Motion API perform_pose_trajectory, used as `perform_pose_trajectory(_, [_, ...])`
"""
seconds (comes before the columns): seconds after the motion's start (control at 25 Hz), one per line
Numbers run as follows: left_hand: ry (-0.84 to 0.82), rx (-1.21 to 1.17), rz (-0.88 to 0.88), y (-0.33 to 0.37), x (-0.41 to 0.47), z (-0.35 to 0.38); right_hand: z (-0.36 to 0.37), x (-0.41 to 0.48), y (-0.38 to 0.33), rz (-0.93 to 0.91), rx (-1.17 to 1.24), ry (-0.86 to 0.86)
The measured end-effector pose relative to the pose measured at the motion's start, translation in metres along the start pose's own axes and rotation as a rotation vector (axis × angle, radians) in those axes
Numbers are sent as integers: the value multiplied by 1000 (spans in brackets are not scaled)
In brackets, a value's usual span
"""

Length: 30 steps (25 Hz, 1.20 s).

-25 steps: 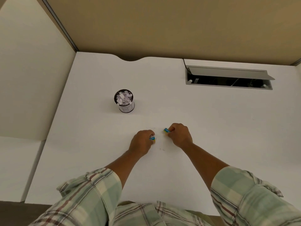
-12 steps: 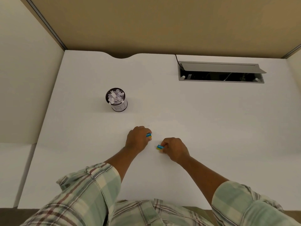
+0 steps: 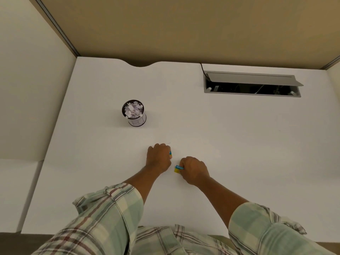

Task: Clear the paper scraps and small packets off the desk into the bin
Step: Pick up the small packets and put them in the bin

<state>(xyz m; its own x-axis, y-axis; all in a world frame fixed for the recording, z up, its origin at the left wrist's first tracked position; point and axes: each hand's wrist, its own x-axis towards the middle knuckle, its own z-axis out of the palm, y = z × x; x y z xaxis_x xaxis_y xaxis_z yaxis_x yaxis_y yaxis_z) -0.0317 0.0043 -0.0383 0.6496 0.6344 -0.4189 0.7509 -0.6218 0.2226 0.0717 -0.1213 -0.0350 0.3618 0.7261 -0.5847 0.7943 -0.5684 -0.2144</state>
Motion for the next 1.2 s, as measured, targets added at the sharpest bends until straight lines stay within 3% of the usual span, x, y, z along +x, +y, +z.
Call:
perform_pose_trajectory(0.16, [-11, -204, -126, -10, -7, -4, -5, 4, 2, -16, -18, -86])
perform_pose_trajectory(0.32, [45, -448, -200, -35, -25, -18, -21, 7, 10, 64, 277, -102])
perform_pose_trajectory(0.44, [173, -540, -173, -52, -35, -39, -48, 15, 9, 84, 535, -17])
perform_pose_trajectory(0.68, [543, -691, -165, -78, -19, -106, -127, 42, -46, -95, 721, 178])
perform_pose_trajectory(0.92, [562, -707, -296, -105, 32, -157, -175, 95, -131, -114, 605, 275])
perform_pose_trajectory(1.2, [343, -701, -383, -131, 62, -160, -173, 123, -162, -34, 249, 198])
